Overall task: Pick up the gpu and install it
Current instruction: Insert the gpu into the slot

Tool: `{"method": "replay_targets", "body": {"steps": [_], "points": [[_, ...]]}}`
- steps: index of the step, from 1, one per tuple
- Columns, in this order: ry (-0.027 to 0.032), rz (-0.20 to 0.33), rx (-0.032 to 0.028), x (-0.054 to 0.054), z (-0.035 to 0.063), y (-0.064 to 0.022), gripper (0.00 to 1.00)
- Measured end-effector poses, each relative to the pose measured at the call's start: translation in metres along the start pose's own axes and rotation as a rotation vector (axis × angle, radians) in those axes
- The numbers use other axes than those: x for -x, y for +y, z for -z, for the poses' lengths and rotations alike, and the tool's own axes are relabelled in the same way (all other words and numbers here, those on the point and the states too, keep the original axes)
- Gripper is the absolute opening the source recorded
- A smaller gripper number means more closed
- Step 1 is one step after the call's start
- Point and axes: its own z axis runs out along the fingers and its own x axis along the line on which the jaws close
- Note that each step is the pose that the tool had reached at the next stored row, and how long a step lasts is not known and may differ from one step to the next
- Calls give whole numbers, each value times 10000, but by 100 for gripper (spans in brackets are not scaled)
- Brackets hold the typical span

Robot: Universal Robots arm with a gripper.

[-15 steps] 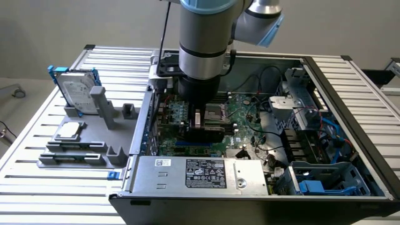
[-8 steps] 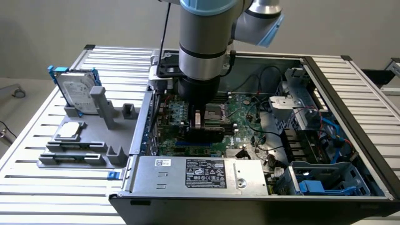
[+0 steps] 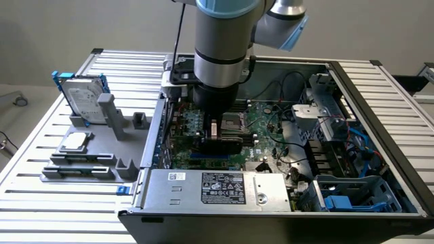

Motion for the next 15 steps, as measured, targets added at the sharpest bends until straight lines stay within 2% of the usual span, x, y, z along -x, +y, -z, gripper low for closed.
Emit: {"method": "replay_targets", "body": {"steps": [3,6,10,15], "points": [[-20,0,81,0,7,-2,26],[-27,0,125,-2,9,-5,26],[-34,4,148,-5,10,-14,26],[-41,5,148,-16,10,-20,26]]}}
